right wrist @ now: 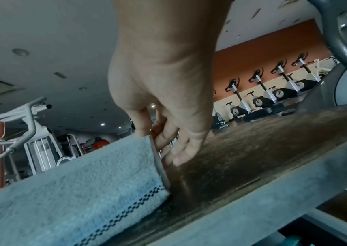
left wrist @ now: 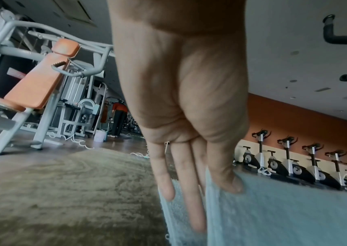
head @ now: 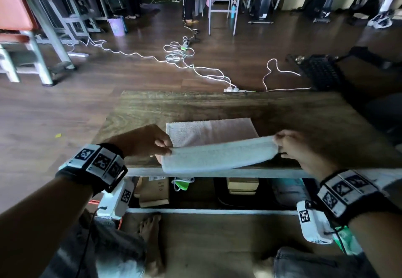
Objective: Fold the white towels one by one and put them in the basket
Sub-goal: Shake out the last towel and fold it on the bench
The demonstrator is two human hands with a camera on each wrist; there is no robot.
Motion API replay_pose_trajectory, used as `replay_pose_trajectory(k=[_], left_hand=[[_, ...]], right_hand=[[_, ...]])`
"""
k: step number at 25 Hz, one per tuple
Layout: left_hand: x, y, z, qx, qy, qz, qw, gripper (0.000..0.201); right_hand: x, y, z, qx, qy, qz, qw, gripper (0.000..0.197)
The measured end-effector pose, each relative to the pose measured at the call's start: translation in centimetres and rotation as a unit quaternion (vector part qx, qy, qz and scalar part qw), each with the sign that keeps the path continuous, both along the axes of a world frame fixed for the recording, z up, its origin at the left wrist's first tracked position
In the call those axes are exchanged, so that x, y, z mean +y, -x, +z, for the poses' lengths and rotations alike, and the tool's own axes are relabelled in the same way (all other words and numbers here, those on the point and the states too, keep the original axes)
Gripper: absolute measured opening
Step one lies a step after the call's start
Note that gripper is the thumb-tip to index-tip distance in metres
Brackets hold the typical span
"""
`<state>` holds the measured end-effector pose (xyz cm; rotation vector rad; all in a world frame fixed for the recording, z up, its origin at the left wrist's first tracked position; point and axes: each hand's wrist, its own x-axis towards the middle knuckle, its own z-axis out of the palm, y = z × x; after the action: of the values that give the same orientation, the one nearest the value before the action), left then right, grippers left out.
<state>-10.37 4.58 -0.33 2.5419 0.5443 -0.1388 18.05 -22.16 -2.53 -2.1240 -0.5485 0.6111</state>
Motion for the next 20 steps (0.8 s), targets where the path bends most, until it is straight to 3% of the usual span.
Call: replay_pose_trajectory(k=[3, 8, 11, 15, 20], left_hand=[[0.1, 0.3, 0.0, 0.034, 0.066, 0.026, 0.997, 0.006], [2.7, -2.2, -0.5, -0.082, -0.059, 0.154, 0.983, 0.017], [5.2, -4.8, -2.3, -0.117, -0.030, 0.248, 0.961, 0.020], [7.2, -7.4, -5.2, -0.113, -0.059, 0.286, 0.950, 0.018], [8.7, -8.9, -7.6, -0.080, -0.081, 0.268, 0.957, 0.019]], right_hand=[[0.3, -0.2, -0.1, -0.029, 0.027, 0.023, 0.999, 0.016], [3.7, -2.0, 0.3, -0.073, 0.009, 0.022, 0.997, 0.011], [7.2, -3.9, -0.1, -0.125, 0.013, 0.004, 0.992, 0.009], [11.3, -6.6, -2.3, -0.143, 0.051, 0.005, 0.988, 0.014], [13.9, -7.7, -5.3, -0.163, 0.135, 0.030, 0.977, 0.012]])
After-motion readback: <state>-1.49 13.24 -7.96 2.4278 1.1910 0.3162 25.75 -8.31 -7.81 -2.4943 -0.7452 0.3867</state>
